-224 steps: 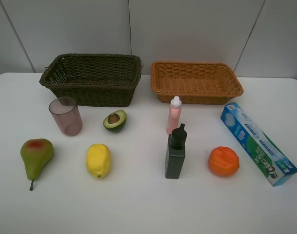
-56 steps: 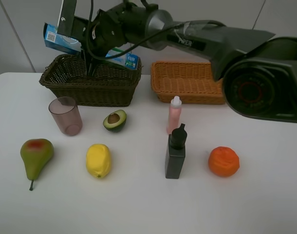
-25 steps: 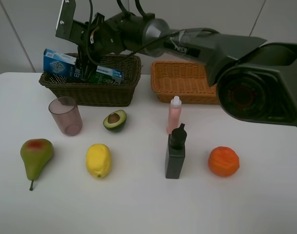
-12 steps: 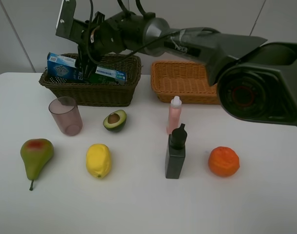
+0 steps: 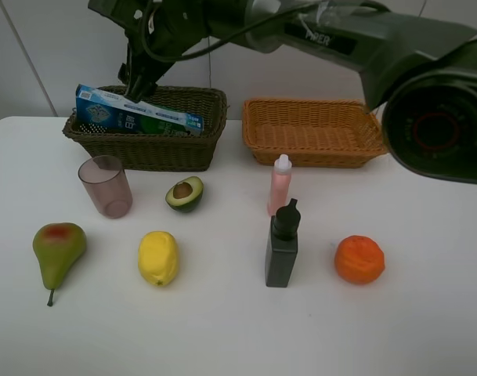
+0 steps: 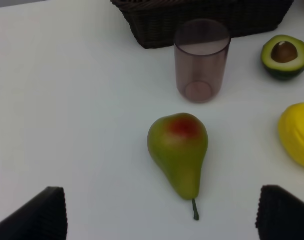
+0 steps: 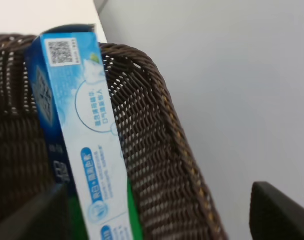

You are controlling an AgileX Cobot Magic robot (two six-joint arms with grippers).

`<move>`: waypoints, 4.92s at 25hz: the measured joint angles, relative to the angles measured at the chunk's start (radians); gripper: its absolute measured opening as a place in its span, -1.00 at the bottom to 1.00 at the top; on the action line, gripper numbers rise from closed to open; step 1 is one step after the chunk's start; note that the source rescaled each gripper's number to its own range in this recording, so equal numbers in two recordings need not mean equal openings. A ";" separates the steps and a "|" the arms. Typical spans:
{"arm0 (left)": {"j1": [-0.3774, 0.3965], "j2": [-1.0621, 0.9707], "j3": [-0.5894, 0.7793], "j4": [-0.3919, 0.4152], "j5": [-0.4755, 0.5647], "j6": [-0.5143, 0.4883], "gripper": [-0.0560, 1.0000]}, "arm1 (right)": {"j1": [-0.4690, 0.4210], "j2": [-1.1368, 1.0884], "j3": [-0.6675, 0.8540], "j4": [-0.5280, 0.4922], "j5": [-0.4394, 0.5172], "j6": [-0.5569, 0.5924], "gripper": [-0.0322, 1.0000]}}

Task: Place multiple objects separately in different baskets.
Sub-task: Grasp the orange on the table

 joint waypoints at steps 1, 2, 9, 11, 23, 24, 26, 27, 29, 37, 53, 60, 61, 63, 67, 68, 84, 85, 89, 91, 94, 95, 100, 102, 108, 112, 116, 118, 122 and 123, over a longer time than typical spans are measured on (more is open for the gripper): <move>0.000 0.000 0.000 0.000 0.000 0.000 1.00 | 0.000 -0.011 0.000 -0.002 0.030 0.067 0.30; 0.000 0.000 0.000 0.000 0.000 0.000 1.00 | 0.000 -0.024 0.000 -0.007 0.056 0.118 0.30; 0.000 0.000 0.000 0.000 0.000 0.000 1.00 | -0.001 -0.094 0.000 -0.092 0.230 0.397 0.07; 0.000 0.000 0.000 0.000 0.000 0.000 1.00 | -0.001 -0.112 0.000 -0.103 0.291 0.417 0.03; 0.000 0.000 0.000 0.000 0.000 0.000 1.00 | -0.059 -0.314 0.201 -0.129 0.461 0.394 0.62; 0.000 0.000 0.000 0.000 0.000 0.000 1.00 | -0.066 -0.338 0.238 -0.132 0.461 0.393 0.66; 0.000 0.000 0.000 0.000 0.000 0.000 1.00 | -0.090 -0.400 0.337 -0.132 0.461 0.393 0.69; 0.000 0.000 0.000 0.000 0.000 0.000 1.00 | -0.104 -0.430 0.391 -0.131 0.456 0.392 0.70; 0.000 0.000 0.000 0.000 0.000 0.000 1.00 | -0.133 -0.502 0.505 -0.119 0.438 0.392 0.70; 0.000 0.000 0.000 0.000 0.000 0.000 1.00 | -0.274 -0.772 0.880 -0.076 0.414 0.393 0.70; 0.000 0.000 0.000 0.000 0.000 0.000 1.00 | -0.446 -0.830 1.313 0.155 0.273 0.394 0.70; 0.000 0.000 0.000 0.000 0.000 0.000 1.00 | -0.446 -0.826 1.337 0.227 0.245 0.397 0.70; 0.000 0.000 0.000 0.000 0.000 0.000 1.00 | -0.446 -0.818 1.337 0.228 0.246 0.401 0.70; 0.000 0.000 0.000 0.000 0.000 0.000 1.00 | -0.446 -0.794 1.337 0.235 0.252 0.417 0.70; 0.000 0.000 0.000 0.000 0.000 0.000 1.00 | -0.446 -0.739 1.337 0.292 0.241 0.426 0.72; 0.000 0.000 0.000 0.000 0.000 0.000 1.00 | -0.446 -0.731 1.337 0.299 0.233 0.426 0.75; 0.000 0.000 0.000 0.000 0.000 0.000 1.00 | -0.446 -0.725 1.508 0.281 0.045 0.528 0.97; 0.000 0.000 0.000 0.000 0.000 0.000 1.00 | -0.446 -0.725 1.516 0.288 0.030 0.532 0.97; 0.000 0.000 0.000 0.000 0.000 0.000 1.00 | -0.446 -0.725 1.534 0.293 0.001 0.565 0.97; 0.000 0.000 0.000 0.000 0.000 0.000 1.00 | -0.446 -0.725 1.534 0.279 -0.001 0.582 0.97; 0.000 0.000 0.000 0.000 0.000 0.000 1.00 | -0.446 -0.725 1.534 0.255 -0.001 0.608 0.97; 0.000 0.000 0.000 0.000 0.000 0.000 1.00 | -0.446 -0.725 1.534 0.254 0.001 0.611 0.97; 0.000 0.000 0.000 0.000 0.000 0.000 1.00 | -0.446 -0.725 1.534 0.253 0.010 0.629 0.97; 0.000 0.000 0.000 0.000 0.000 0.000 1.00 | -0.446 -0.725 1.534 0.253 0.010 0.633 0.97; 0.000 0.000 0.000 0.000 0.000 0.000 1.00 | -0.446 -0.680 1.534 0.253 0.011 0.638 0.97; 0.000 0.000 0.000 0.000 0.000 0.000 1.00 | -0.446 -0.646 1.534 0.253 0.008 0.638 0.97; 0.000 0.000 0.000 0.000 0.000 0.000 1.00 | -0.446 -0.644 1.534 0.253 0.007 0.638 0.97; 0.000 0.000 0.000 0.000 0.000 0.000 1.00 | -0.446 -0.644 1.534 0.254 0.007 0.638 0.97; 0.000 0.000 0.000 0.000 0.000 0.000 1.00 | -0.446 -0.644 1.534 0.260 0.007 0.635 0.95; 0.000 0.000 0.000 0.000 0.000 0.000 1.00 | -0.446 -0.644 1.534 0.260 0.007 0.634 0.86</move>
